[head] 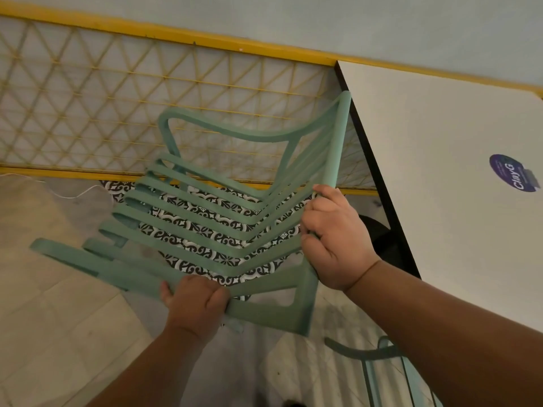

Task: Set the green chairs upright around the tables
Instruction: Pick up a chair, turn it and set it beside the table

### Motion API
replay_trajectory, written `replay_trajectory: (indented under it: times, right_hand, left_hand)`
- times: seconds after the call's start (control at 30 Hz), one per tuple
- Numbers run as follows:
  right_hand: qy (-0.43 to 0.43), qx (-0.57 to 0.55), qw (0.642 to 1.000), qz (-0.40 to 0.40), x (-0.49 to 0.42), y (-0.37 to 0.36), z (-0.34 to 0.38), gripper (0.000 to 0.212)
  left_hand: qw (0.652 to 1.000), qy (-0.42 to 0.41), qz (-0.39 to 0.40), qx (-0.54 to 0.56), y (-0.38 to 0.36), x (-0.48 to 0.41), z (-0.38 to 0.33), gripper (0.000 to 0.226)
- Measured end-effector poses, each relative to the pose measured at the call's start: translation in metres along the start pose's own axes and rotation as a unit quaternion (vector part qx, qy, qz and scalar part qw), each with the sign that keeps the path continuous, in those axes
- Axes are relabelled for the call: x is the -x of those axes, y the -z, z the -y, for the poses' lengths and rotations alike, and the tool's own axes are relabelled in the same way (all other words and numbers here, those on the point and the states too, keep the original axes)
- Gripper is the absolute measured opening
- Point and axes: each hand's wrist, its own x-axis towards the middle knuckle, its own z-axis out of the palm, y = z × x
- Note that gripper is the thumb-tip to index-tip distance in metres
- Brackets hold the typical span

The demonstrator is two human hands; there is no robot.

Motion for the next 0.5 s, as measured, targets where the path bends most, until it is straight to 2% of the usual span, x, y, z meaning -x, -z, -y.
replay_trajectory:
  times: [0.3,0.5]
  right_hand:
    - [-0.051,0.007,0.998,-0.030,0.014,-0.010,0.033,0.024]
    - [-0.090,0.000,0.994,-0.068,0.022,-0.017,0.068,0.019]
  left_hand:
    - [0.998,-0.058,-0.004,-0.003,0.014,-0.002,0.032,0.050]
    - [0.992,-0.124,-0.005,0.012,0.025,-0.013,0.066,0.035]
